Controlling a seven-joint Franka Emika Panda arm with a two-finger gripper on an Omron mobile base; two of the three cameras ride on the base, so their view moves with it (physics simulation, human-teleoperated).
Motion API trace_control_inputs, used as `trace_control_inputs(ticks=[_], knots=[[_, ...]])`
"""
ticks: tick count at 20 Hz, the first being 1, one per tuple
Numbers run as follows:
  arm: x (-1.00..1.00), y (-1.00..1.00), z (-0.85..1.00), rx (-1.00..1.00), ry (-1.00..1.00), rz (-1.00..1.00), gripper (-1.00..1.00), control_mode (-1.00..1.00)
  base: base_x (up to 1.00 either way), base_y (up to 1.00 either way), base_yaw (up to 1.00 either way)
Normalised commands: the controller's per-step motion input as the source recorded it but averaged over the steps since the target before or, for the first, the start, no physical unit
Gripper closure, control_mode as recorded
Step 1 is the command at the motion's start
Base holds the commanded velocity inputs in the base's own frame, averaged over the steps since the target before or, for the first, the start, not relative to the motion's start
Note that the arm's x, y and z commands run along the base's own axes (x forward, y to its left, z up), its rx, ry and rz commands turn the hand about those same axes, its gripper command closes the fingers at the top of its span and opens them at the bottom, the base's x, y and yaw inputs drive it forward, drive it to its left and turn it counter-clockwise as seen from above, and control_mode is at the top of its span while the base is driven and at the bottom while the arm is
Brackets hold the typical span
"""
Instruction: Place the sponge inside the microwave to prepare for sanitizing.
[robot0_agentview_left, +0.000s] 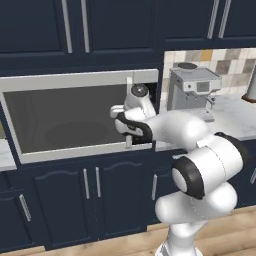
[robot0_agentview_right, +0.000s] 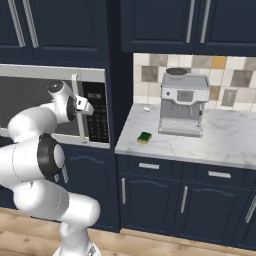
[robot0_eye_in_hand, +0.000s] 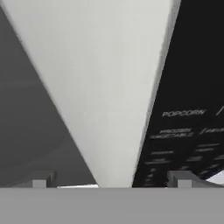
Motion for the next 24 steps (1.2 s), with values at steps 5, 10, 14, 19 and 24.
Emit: trace_control_inputs(ticks=[5,10,14,19,24], knots=[[0.43,0.06,-0.19,0.0,0.0,0.04,-1.0,-1.0,0.0,0.0,0.0],[0.41,0.03,-0.19,0.0,0.0,0.04,-1.0,-1.0,0.0,0.0,0.0],[0.44,0.09,-0.22,0.0,0.0,0.03,1.0,-1.0,0.0,0.0,0.0],[0.46,0.05,-0.22,0.0,0.0,0.03,1.0,-1.0,0.0,0.0,0.0],[0.31,0.17,-0.26,0.0,0.0,0.04,1.0,-1.0,0.0,0.0,0.0]])
